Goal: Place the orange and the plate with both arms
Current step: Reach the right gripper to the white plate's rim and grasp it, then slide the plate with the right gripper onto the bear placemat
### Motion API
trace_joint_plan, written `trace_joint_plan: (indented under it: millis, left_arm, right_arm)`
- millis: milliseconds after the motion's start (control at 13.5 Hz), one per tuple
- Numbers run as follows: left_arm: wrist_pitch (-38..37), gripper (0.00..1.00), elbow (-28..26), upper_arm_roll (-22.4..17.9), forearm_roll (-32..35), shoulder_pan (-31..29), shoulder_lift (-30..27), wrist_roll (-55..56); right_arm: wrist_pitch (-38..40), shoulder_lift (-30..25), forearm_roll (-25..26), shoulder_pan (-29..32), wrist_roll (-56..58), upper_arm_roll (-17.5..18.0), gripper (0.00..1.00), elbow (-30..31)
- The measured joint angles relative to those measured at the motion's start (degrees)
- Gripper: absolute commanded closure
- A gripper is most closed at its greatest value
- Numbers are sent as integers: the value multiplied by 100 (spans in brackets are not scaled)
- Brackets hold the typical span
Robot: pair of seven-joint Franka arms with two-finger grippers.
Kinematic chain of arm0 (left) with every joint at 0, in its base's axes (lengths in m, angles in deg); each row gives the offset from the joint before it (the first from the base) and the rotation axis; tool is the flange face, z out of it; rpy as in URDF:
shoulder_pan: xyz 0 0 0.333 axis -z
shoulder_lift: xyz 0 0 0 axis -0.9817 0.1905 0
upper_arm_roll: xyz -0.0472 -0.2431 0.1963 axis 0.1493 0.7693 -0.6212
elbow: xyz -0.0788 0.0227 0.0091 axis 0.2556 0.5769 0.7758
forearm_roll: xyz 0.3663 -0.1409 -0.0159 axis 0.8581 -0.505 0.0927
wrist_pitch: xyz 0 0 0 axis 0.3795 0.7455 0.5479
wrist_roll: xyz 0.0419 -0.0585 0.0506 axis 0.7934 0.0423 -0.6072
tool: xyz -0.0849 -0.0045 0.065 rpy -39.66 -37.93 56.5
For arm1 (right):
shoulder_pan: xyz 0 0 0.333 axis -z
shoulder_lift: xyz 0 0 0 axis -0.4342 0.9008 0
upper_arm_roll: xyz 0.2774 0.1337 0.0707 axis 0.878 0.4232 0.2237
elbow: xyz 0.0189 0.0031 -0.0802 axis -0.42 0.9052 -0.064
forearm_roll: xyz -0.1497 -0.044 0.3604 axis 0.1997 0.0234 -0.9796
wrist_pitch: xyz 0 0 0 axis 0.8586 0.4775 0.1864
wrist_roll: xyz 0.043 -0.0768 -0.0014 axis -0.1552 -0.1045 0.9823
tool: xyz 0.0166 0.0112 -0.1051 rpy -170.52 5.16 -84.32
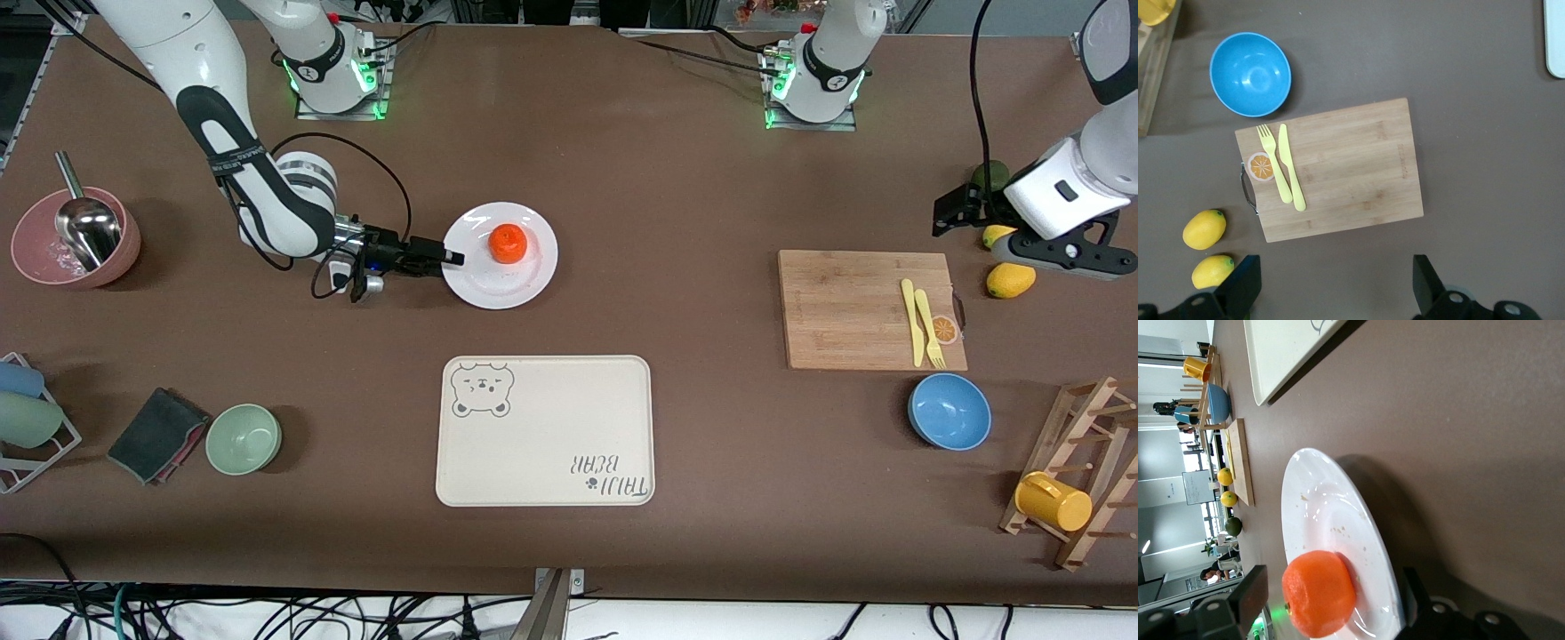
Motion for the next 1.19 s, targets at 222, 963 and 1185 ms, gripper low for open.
trace_joint_plan:
  millis: [222,963,1185]
  left_arm:
    - [206,0,0,-19,0,-112,99,-13]
    - [239,0,0,0,0,-126,145,-13]
    - [239,0,0,0,0,-127,145,-13]
  right_arm:
    - [-18,0,-30,4,94,-4,29,120]
    - [-27,30,-429,4,808,-5,94,338]
    - [-28,60,-430,4,838,-10,100,338]
